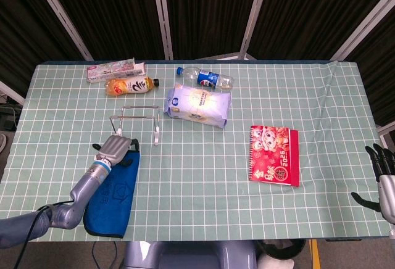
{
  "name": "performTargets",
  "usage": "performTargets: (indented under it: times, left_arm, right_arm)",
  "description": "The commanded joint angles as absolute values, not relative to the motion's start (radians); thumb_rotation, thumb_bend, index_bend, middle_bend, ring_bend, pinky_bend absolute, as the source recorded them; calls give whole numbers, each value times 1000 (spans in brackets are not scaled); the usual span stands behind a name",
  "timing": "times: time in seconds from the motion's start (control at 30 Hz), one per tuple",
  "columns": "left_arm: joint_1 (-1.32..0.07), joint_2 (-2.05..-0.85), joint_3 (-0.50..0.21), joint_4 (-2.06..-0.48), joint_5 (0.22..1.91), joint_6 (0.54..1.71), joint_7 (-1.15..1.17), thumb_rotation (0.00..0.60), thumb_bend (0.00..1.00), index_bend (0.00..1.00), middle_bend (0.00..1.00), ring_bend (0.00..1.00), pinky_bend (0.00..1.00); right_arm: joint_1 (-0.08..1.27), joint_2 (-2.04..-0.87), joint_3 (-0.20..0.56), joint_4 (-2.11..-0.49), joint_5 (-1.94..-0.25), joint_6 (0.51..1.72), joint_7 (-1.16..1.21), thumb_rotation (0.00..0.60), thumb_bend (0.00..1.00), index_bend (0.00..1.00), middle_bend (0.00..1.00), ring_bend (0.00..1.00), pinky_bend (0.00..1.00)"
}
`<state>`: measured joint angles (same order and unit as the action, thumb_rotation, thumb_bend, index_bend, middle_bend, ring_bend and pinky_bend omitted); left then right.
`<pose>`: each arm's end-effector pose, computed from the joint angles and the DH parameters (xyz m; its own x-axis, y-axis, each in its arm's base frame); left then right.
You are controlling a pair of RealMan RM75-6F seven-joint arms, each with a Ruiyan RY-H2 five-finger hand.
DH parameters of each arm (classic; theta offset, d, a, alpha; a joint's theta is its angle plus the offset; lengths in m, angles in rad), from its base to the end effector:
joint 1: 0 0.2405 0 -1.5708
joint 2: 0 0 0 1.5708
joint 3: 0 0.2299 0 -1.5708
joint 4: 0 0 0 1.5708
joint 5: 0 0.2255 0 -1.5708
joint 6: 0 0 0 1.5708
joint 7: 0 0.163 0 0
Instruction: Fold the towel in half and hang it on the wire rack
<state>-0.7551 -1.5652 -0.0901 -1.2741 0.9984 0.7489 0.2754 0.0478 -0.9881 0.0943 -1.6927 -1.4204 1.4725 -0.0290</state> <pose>-0.2010 0.3553 -0.0599 0.4994 0.4588 0.7349 0.8663 -0.2764 -0.4161 -0.3031 -0.1972 0.1750 0.4575 0.0141 0.8891 -0.8857 0.0955 0.4543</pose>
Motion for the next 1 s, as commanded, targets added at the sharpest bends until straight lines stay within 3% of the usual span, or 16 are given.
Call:
performTargets:
  times: [0.03, 0.53, 0.87, 1.0]
  left_arm:
    - [-757, -1563, -87, -1277, 993, 747, 284, 600, 367, 450, 980, 942, 1000]
    - [-751, -1533, -77, -1317, 999, 765, 298, 600, 426, 574, 980, 948, 1000]
    - [-755, -1527, -72, -1337, 994, 767, 314, 600, 567, 670, 980, 948, 1000]
    - [-752, -1521, -72, -1350, 992, 775, 316, 600, 688, 801, 987, 949, 1000]
  right_arm:
    - [48, -988, 94, -1693, -1421, 1472, -28, 600, 0, 0, 0, 0, 0]
    - [46, -986, 91, -1696, -1428, 1478, -26, 600, 0, 0, 0, 0, 0]
    - [44, -984, 90, -1697, -1431, 1481, -25, 600, 0, 0, 0, 0, 0]
    - [43, -983, 90, -1697, -1433, 1484, -22, 600, 0, 0, 0, 0, 0]
